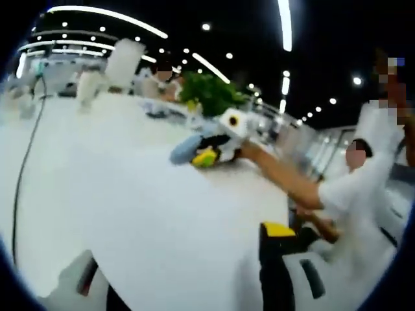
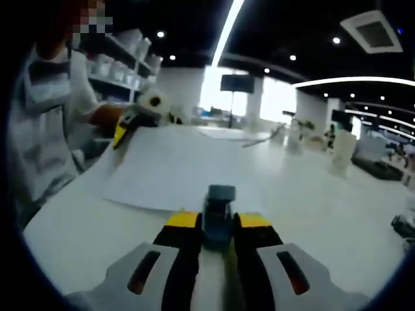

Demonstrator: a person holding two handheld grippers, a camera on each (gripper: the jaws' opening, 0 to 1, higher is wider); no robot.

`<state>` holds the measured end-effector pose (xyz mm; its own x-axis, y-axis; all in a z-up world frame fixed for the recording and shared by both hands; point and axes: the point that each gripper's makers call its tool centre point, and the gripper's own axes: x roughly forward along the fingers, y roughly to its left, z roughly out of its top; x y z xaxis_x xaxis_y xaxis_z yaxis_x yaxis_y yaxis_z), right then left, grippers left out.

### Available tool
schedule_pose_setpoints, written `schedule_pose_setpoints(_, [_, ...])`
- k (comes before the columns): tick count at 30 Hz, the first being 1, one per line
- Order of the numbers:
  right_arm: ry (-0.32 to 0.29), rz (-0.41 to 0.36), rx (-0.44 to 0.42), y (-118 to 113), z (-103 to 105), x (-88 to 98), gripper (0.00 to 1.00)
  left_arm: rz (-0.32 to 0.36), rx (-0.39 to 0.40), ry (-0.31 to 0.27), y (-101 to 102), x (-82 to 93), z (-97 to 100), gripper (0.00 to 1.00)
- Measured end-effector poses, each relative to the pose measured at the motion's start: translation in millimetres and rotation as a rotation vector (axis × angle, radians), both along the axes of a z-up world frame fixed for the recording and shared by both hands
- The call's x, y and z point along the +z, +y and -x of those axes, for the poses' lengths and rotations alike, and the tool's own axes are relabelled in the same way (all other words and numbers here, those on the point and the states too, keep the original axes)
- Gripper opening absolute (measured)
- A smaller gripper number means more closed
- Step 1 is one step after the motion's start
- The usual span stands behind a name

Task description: Pick up the paper insert the paper into the punch align the paper edges press the punch to punch holes

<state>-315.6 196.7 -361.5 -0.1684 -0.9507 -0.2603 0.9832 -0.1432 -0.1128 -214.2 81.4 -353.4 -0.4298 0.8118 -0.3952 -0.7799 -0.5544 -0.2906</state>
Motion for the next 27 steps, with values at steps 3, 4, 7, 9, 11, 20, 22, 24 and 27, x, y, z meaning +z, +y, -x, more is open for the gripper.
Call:
schedule_pose_setpoints(3, [-0.002, 0.001, 0.000, 0, 0, 0.0, 0.23, 0.042, 0.049, 0.133, -3, 7.4, 8.0, 0.83])
schedule_pose_setpoints(4, [-0.002, 0.001, -0.001, 0, 0, -0.1, 0.23, 0.052, 0.052, 0.159, -3, 8.6, 8.4, 0.87])
schedule_pose_setpoints(7, [-0.003, 0.001, 0.000, 0, 0, -0.2, 0.23, 0.083, 0.065, 0.247, 0, 13.0, 6.5, 0.89])
schedule_pose_setpoints(9, [-0.003, 0.001, -0.001, 0, 0, -0.2, 0.23, 0.106, 0.077, 0.297, 0, 14.9, 7.4, 0.89])
schedule_pose_setpoints(11, [-0.001, 0.001, -0.001, 0, 0, -0.2, 0.23, 0.144, 0.121, 0.340, -6, 15.2, 12.4, 0.89])
schedule_pose_setpoints(20, [0.000, 0.002, -0.001, 0, 1, -0.2, 0.23, 0.199, 0.204, 0.447, -25, 24.5, 13.5, 0.89])
schedule_pose_setpoints(22, [-0.001, 0.002, -0.002, 0, 1, -0.3, 0.23, 0.192, 0.208, 0.456, -26, 28.0, 12.3, 0.89])
schedule_pose_setpoints(24, [0.000, 0.002, -0.002, 0, 1, -0.3, 0.23, 0.194, 0.213, 0.467, -29, 30.5, 12.3, 0.89])
schedule_pose_setpoints(27, [0.000, 0.002, -0.002, 0, 1, -0.3, 0.23, 0.202, 0.212, 0.474, -34, 32.4, 12.3, 0.89])
